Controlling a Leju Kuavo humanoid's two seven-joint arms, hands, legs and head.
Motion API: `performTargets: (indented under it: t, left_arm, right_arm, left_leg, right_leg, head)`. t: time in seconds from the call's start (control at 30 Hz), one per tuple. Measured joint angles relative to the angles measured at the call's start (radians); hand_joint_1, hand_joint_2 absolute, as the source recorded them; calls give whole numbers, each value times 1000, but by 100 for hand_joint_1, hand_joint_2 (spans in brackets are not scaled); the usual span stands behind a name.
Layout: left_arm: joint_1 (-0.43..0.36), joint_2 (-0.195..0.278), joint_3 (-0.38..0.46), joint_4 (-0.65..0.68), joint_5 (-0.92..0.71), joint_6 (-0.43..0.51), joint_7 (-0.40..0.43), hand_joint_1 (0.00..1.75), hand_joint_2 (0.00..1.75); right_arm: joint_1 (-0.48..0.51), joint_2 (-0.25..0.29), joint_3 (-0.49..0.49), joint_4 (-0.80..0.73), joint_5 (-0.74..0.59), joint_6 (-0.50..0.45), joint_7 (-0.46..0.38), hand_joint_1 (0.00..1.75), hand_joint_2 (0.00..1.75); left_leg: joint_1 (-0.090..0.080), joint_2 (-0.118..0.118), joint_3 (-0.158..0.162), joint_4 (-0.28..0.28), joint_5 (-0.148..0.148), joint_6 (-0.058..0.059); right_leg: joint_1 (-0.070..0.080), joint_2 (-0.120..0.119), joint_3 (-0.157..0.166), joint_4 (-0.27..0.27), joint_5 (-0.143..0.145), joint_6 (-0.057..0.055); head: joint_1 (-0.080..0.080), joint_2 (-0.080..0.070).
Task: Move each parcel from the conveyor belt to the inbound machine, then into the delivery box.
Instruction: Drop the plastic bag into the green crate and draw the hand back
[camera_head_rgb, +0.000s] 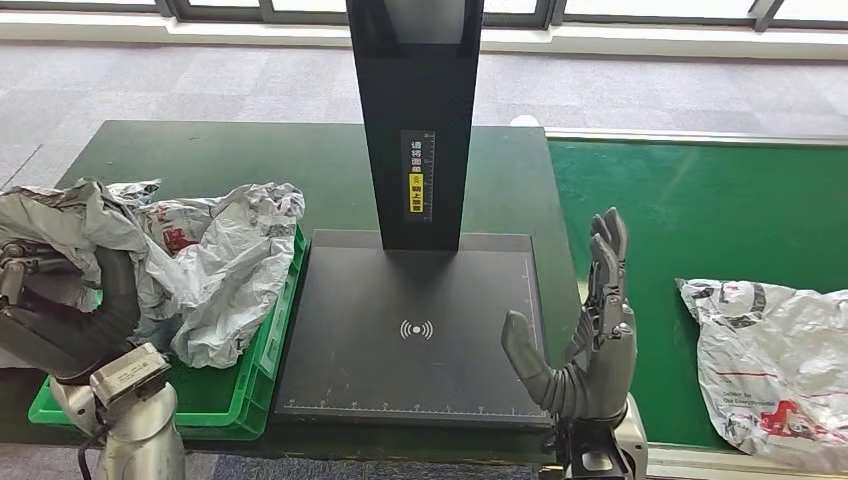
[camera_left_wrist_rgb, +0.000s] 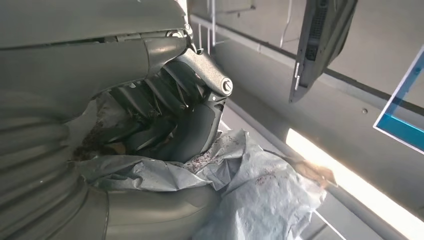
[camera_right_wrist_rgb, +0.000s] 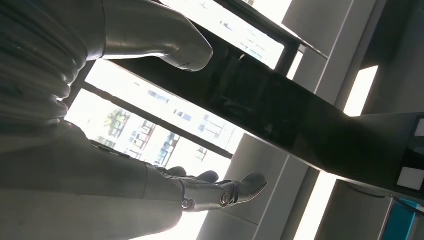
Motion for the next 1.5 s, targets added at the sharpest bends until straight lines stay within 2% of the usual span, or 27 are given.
performTargets:
  t: [0.23, 0.43, 0.5, 0.67, 0.8, 0.9, 1.0, 1.3, 1.4, 1.5]
  left_arm:
    - [-74, 26, 27, 162, -131, 0, 17, 175, 175]
    - [-100, 37, 27, 238, -143, -1, 24, 175, 175]
    - [-107, 41, 28, 258, -173, -17, 55, 175, 175]
    - [-143, 66, 8, 379, -289, -76, 193, 175, 175]
    - [-172, 85, -18, 494, -324, -117, 273, 0, 0]
    - [-177, 95, -17, 550, -272, -105, 311, 0, 0]
    - [-172, 100, -1, 571, -194, -77, 298, 0, 0]
    - [-167, 109, 17, 587, -149, -59, 281, 0, 0]
    - [-162, 108, 29, 577, -97, -30, 257, 0, 0]
    - [-149, 93, 66, 546, -32, -9, 185, 0, 0]
  right_arm:
    - [-13, 0, 7, 11, 5, 5, 0, 0, 175]
    - [-17, 0, 7, 17, 5, 6, 0, 0, 175]
    - [-18, 0, 7, 19, 5, 6, 0, 0, 175]
    - [-24, 0, 7, 23, -1, 8, 0, 0, 175]
    - [-36, -1, 7, 30, -2, 19, 0, 0, 175]
    - [-38, -1, 8, 37, 1, 20, 0, 0, 175]
    - [-39, -2, 11, 44, 4, 12, 0, 0, 175]
    - [-40, -2, 18, 58, 5, 10, 0, 0, 175]
    - [-40, -2, 22, 62, 8, 11, 0, 0, 175]
    - [-44, -2, 25, 67, 13, 13, 0, 0, 175]
  left_leg:
    - [0, 0, 0, 0, 0, 0]
    - [0, 0, 0, 0, 0, 0]
    - [0, 0, 0, 0, 0, 0]
    - [0, 0, 0, 0, 0, 0]
    - [0, 0, 0, 0, 0, 0]
    - [0, 0, 0, 0, 0, 0]
    - [0, 0, 0, 0, 0, 0]
    - [0, -1, -1, 0, 0, 0]
    - [0, -1, -1, 0, 0, 0]
    - [0, -1, -1, 0, 0, 0]
  right_leg:
    - [0, 0, 0, 0, 0, 0]
    - [0, 0, 0, 0, 0, 0]
    - [0, 0, -1, 0, 0, 0]
    - [0, 0, -1, 0, 0, 0]
    - [0, 0, -1, 0, 0, 0]
    - [0, 1, -1, 0, 1, 0]
    - [0, 1, -1, 0, 0, 0]
    - [0, 0, -1, 0, 0, 0]
    - [0, 0, -1, 0, 0, 0]
    - [0, 0, -1, 0, 0, 0]
  head:
    - [0, 0]
    - [0, 0]
    - [0, 0]
    - [0, 0]
    - [0, 0]
    - [0, 0]
    - [0, 0]
    - [0, 0]
    - [0, 0]
    - [0, 0]
